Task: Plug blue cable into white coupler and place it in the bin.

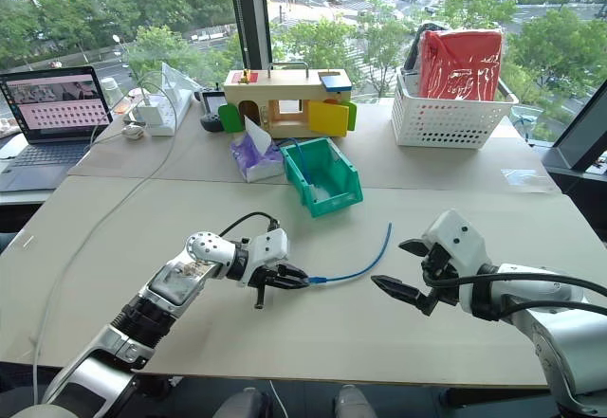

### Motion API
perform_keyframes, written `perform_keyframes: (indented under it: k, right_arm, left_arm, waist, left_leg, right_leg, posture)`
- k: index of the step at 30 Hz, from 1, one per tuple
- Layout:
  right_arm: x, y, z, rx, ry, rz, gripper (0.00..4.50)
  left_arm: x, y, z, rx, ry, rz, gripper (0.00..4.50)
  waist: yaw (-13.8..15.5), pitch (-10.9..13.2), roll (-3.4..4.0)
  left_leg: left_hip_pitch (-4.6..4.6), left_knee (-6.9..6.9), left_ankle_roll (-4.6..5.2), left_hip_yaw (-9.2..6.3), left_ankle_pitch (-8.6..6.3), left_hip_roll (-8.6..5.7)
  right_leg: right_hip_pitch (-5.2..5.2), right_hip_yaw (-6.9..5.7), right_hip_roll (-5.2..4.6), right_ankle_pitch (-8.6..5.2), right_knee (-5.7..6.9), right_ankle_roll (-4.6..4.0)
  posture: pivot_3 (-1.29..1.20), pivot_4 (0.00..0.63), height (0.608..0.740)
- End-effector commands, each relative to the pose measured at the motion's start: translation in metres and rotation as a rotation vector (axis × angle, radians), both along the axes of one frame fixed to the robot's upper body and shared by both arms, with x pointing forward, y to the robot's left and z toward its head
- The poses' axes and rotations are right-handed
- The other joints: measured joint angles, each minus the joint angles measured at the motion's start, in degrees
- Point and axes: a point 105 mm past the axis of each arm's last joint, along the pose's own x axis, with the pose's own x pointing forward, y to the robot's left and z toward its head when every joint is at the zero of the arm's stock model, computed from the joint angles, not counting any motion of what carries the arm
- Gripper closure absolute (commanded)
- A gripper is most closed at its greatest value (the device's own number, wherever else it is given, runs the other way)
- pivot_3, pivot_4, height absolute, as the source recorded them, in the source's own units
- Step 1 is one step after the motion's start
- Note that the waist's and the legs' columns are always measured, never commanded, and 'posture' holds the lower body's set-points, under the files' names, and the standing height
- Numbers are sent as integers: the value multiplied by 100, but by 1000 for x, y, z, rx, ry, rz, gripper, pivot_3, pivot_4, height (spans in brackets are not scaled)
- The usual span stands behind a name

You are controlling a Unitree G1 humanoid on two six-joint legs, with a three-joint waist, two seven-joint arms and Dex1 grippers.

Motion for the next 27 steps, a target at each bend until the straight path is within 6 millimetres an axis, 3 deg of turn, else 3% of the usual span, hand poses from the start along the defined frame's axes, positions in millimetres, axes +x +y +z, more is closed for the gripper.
perform_keyframes:
  k: [1,2,6,11,13,19,27]
  right_arm:
    - [-5,11,13,304,47,-14,0]
    - [-7,13,14,426,82,-24,0]
    - [-29,21,-10,602,274,-62,0]
    - [-36,34,-26,854,385,-206,0]
    - [-39,42,-32,943,413,-287,0]
    - [-25,44,-34,1065,400,-510,0]
    - [-17,50,-24,1113,386,-529,0]
  left_arm:
    - [2,-6,15,-105,11,35,4499]
    - [3,-7,19,-136,19,47,4499]
    - [1,-9,39,-250,42,58,4499]
    - [4,-19,60,-382,0,104,4499]
    - [-5,-27,61,-407,20,75,4499]
    - [-25,-43,64,-427,45,1,4499]
    - [-33,-48,61,-408,48,-34,4499]
  waist:
    - [2,0,-2]
    - [0,0,-2]
    - [12,-1,-2]
    - [3,-4,3]
    - [-3,-4,4]
    - [-104,-7,10]
    - [-102,-8,11]
  left_leg:
    - [0,0,0,-2,0,1]
    - [-1,1,0,-4,0,2]
    - [-2,0,0,-5,0,1]
    - [-2,0,0,-9,0,5]
    - [-1,0,0,-8,0,3]
    - [0,-1,0,-2,0,7]
    - [0,-2,6,-2,4,6]
  right_leg:
    - [1,-1,0,0,0,0]
    - [2,-3,1,1,0,-2]
    - [-1,0,-2,3,4,-4]
    - [5,-5,-4,3,3,-5]
    - [4,-4,-6,2,4,-3]
    - [-1,8,1,-2,4,5]
    - [0,9,2,-13,2,21]
  posture:
    - [0,150,729]
    - [0,150,729]
    - [0,150,729]
    - [0,150,729]
    - [0,150,729]
    - [0,150,729]
    - [0,150,729]
